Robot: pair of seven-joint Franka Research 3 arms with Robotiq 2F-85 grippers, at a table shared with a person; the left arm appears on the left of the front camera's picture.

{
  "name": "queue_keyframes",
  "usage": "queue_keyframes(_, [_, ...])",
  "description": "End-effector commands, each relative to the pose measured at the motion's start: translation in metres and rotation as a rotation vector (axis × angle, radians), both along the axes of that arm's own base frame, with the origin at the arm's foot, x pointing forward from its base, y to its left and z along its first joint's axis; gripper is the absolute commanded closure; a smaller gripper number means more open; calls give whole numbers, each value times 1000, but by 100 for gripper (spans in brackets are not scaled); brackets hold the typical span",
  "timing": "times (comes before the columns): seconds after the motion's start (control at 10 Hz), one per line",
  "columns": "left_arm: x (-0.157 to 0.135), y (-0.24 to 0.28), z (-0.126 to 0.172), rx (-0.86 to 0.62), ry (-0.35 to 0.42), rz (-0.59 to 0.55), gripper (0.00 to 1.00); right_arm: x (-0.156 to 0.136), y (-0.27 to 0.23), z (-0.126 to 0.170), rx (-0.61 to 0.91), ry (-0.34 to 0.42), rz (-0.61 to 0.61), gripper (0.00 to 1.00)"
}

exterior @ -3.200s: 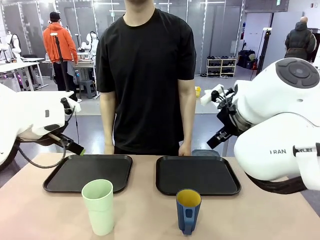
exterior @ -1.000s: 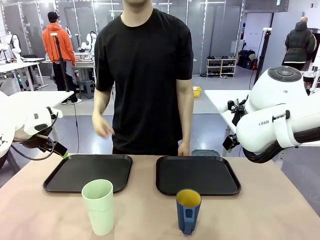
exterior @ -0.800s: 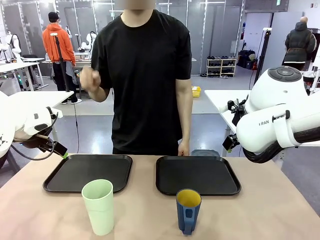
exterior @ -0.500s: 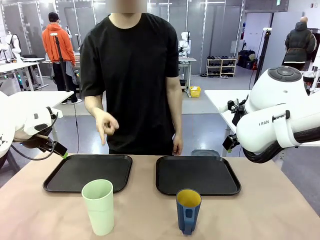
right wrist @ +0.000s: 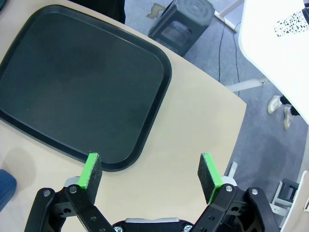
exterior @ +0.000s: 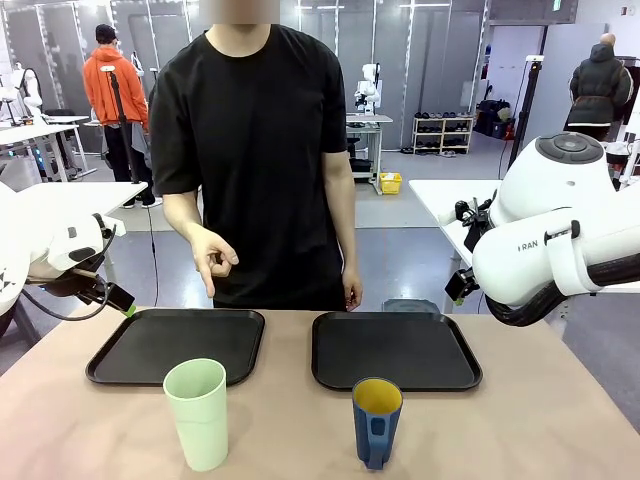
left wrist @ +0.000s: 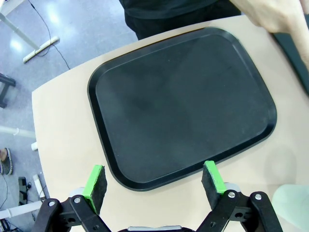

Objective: Sort and store the cups by type.
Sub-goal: Pick up the Reusable plastic cup.

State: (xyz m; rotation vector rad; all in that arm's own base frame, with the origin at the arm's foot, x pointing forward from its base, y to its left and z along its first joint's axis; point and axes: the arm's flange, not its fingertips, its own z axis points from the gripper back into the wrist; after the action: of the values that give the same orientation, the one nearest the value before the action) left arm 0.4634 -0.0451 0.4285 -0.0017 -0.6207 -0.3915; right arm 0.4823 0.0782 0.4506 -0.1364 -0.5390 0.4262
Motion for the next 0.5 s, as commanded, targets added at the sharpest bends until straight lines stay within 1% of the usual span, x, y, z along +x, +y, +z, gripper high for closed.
queue_keyframes(0.0, [0, 3, 0, -7, -1, -4, 0, 0, 0, 0, -2, 0, 3, 0])
queue_keyframes(0.4, [0, 3, 0, -7, -1, -4, 0, 0, 0, 0, -2, 0, 3, 0])
